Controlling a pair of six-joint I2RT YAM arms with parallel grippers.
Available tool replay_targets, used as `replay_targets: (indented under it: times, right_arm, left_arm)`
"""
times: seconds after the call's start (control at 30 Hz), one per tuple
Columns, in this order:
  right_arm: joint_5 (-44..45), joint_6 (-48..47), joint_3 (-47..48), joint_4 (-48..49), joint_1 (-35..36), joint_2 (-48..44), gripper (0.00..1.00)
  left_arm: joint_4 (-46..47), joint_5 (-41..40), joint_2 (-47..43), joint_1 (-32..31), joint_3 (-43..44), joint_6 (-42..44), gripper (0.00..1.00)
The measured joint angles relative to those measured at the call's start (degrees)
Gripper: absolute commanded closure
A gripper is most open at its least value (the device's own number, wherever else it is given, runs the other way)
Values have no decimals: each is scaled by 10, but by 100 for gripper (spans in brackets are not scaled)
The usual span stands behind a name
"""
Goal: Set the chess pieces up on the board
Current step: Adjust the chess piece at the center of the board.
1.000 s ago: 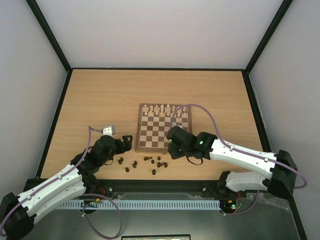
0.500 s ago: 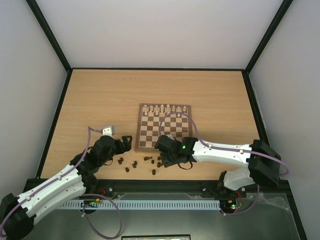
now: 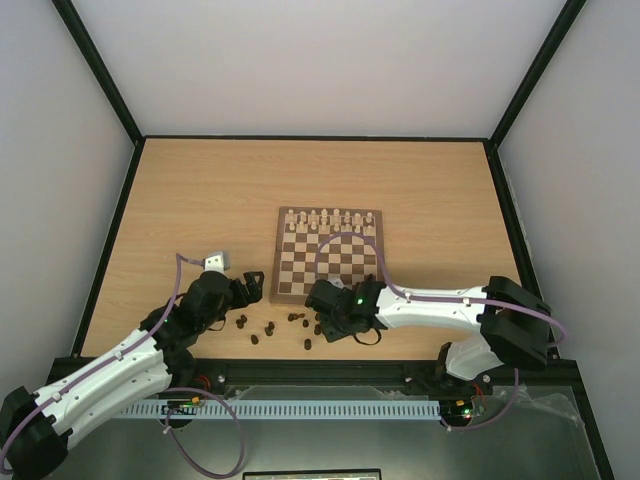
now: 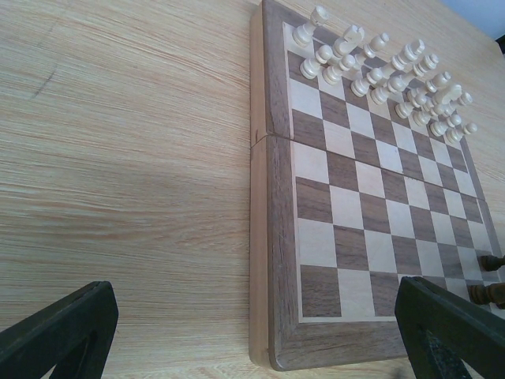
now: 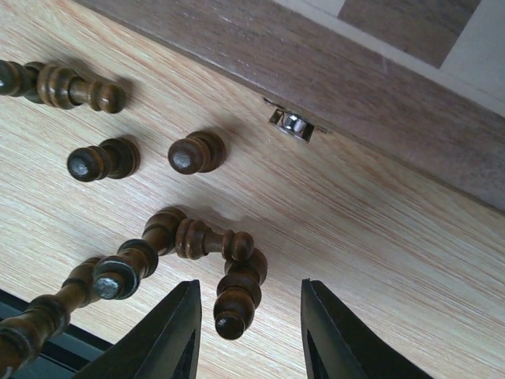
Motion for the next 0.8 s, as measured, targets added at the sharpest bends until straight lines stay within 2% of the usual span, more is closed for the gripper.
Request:
replay_targets:
  times: [0.37,0.63,0.8]
  right_arm:
    - [7,10,-8,11,1,24,70]
    - [14,11,-8,20,1,56,82]
    - [20,20,-12,22,2,56,82]
  left_arm:
    - [0,0,0,0,0,0,1]
    - [0,0,0,0,0,0,1]
    - [0,0,0,0,0,0,1]
